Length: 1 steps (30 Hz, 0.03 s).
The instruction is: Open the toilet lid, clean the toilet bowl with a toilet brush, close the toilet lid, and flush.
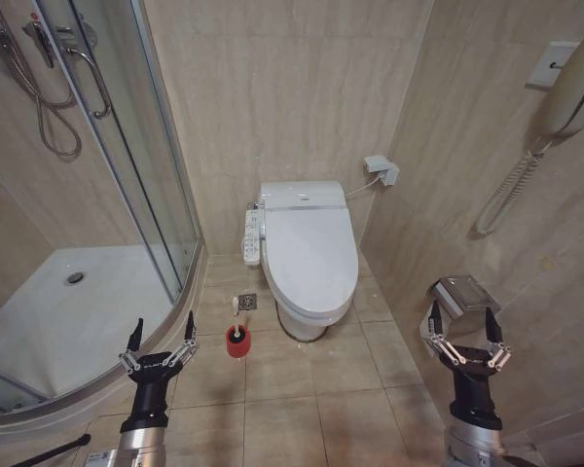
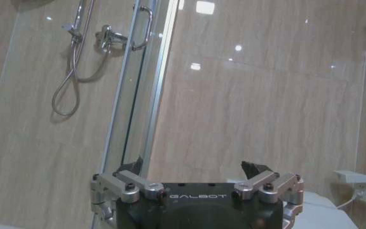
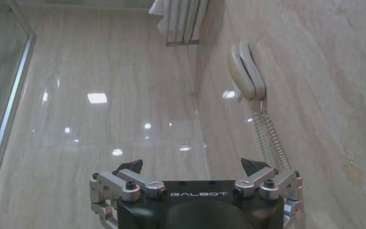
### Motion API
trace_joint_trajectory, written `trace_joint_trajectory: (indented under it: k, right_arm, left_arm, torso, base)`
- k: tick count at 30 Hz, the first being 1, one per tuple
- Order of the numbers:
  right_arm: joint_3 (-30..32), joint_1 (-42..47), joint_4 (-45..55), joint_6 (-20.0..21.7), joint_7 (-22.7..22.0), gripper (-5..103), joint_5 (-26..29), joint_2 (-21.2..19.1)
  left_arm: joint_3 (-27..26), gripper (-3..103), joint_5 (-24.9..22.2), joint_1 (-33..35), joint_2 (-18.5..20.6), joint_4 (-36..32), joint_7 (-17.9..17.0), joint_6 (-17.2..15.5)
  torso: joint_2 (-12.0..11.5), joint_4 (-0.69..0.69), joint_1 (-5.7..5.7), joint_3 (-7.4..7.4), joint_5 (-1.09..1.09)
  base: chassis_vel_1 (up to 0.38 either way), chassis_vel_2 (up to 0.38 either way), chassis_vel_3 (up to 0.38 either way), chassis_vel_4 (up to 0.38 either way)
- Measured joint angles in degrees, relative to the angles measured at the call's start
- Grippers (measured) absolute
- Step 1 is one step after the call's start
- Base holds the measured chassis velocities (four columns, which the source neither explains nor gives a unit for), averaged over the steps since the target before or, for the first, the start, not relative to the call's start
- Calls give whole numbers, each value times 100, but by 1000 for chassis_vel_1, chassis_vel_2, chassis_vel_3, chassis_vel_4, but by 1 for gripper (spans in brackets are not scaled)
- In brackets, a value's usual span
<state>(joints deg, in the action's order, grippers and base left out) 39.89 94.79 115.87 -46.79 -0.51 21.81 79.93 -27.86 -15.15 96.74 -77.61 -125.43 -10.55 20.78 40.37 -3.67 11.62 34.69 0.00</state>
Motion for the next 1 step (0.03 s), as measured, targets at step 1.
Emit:
trace_joint_trajectory:
  k: [1]
  right_arm:
    - [0,0,0,0,0,100,0,0]
  left_arm:
    - [0,100,0,0,0,0,0,0]
  torso:
    - [0,0,0,0,0]
  base:
    - [0,0,0,0]
